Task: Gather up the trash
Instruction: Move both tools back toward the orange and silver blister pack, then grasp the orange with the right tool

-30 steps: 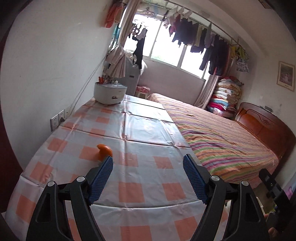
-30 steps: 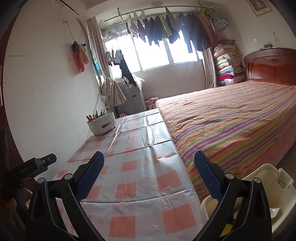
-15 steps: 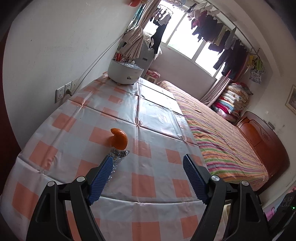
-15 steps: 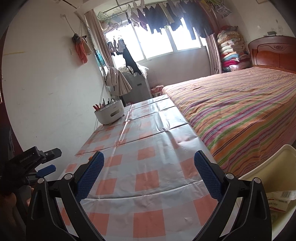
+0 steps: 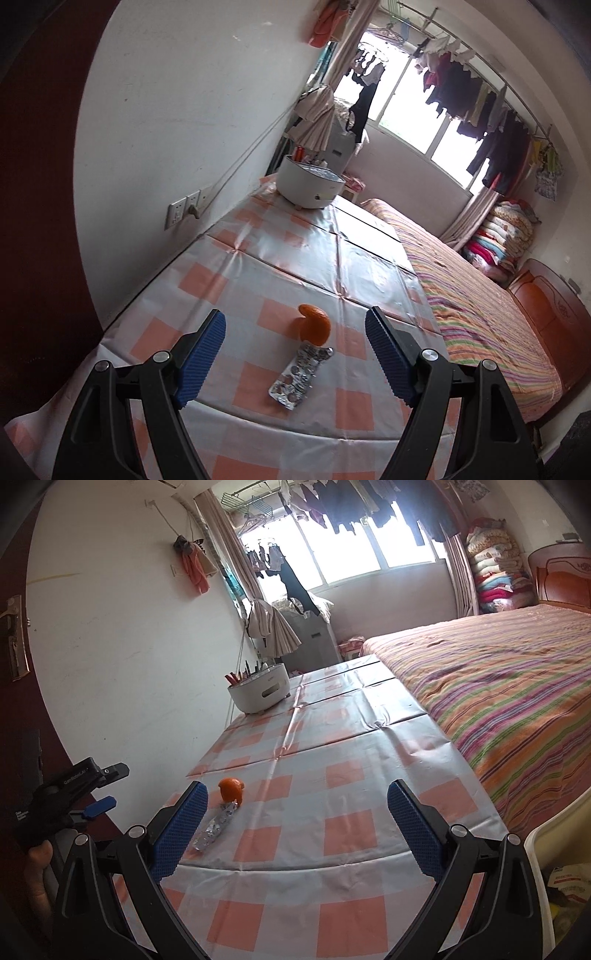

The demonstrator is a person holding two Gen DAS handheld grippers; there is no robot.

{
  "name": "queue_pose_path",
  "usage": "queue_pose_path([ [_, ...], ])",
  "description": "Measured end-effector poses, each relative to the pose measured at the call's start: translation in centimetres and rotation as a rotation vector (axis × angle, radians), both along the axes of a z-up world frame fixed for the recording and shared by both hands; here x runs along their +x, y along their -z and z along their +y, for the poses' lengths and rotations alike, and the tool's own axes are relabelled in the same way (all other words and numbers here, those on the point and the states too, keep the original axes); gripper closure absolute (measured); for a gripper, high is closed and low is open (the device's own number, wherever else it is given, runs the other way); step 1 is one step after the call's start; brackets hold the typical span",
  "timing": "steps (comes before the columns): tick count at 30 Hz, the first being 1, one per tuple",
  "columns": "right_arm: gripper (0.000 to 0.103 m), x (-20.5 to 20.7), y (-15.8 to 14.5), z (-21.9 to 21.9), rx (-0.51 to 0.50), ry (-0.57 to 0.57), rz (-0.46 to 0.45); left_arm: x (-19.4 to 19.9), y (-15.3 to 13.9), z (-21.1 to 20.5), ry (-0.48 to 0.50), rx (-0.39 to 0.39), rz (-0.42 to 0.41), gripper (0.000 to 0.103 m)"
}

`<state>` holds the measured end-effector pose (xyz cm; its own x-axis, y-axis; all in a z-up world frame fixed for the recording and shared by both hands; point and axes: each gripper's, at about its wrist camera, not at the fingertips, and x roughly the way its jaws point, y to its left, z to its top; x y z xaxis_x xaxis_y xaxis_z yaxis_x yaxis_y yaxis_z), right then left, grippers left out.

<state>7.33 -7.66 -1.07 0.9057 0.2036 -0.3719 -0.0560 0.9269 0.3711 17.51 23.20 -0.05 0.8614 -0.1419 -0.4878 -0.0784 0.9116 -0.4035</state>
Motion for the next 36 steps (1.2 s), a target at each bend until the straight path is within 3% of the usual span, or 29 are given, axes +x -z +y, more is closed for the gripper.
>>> queue_pose_path([
  [8,0.007,-0.3,0.3,1.4,-0.049,-0.047,0.009,1.4,1.7,1.7,-0.020,-0.066,0.104,0.027],
  [19,0.007,-0.1,0.6,1.5,-0.044,-0.040,0.033,1.9,2.6,0.5,0.002,-0.004,0.161,0.027],
  [36,0.007,-0.7,-0.2,-0.2,-0.004,-0.040,0.022,4.0,4.9,-4.4,0.145,0.144,0.275,0.027],
])
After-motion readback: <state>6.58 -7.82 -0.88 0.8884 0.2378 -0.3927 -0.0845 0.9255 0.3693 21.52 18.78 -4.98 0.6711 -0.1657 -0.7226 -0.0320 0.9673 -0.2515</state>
